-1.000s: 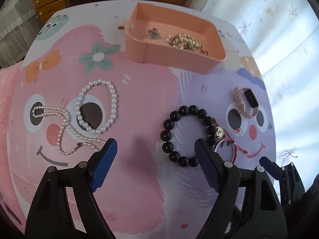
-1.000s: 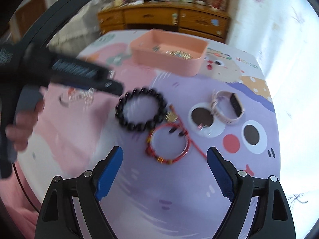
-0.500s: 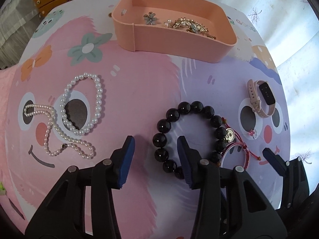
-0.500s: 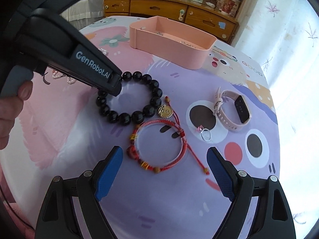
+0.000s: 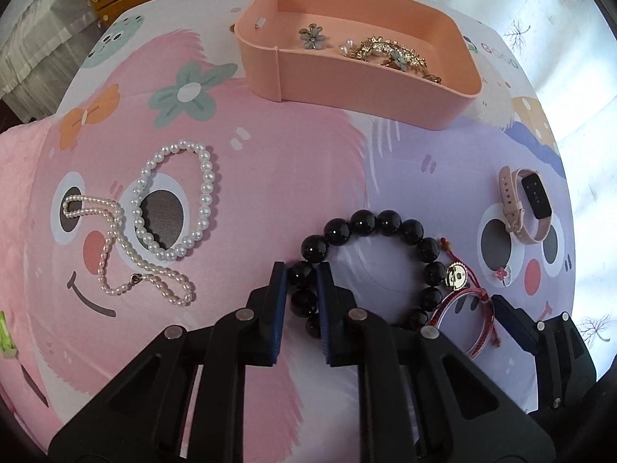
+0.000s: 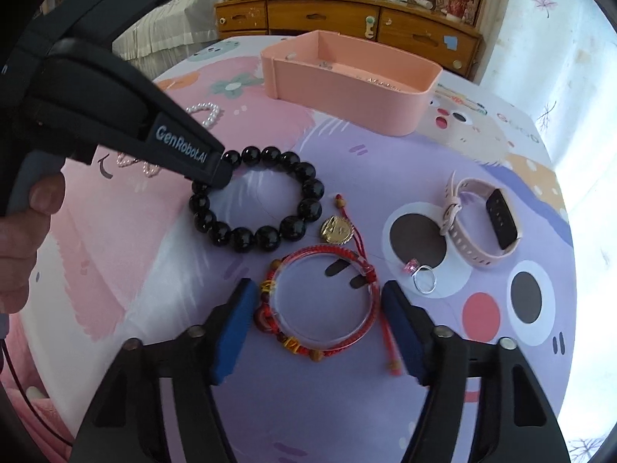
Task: Organize jewelry
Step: 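Lift both bracelets and lower them into the pink tray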
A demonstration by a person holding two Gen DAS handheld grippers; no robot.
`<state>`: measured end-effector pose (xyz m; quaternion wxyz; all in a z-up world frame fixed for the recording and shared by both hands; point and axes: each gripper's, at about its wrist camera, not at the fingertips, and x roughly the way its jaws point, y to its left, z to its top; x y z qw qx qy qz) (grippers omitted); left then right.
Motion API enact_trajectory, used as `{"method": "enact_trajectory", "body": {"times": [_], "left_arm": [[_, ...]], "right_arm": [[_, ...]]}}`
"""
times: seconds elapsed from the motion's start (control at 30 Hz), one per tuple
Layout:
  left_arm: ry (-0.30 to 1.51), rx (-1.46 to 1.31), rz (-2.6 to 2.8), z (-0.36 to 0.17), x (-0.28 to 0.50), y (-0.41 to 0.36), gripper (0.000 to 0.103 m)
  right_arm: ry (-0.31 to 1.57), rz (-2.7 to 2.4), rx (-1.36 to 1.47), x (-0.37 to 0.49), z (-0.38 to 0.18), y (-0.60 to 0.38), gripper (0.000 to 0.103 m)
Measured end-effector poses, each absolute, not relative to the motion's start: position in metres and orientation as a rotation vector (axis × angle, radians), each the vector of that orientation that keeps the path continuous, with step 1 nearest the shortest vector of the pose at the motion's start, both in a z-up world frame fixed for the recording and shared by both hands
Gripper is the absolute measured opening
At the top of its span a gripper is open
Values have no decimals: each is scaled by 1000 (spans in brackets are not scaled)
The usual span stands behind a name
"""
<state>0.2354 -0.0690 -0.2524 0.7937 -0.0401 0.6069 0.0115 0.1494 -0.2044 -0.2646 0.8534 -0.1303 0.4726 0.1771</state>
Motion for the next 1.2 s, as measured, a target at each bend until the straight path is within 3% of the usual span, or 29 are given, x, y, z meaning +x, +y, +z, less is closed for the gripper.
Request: {"method": "enact_trajectory", "body": {"times": [0.57,1.2], "left_arm": [[1176,-125,-83,-217,217,-54,12],[962,-45,-224,-93,226,-52,12]], "right_arm": [[975,383,-213,147,-240,-213,64],[805,334,-105,166,-156,-197,64]]}}
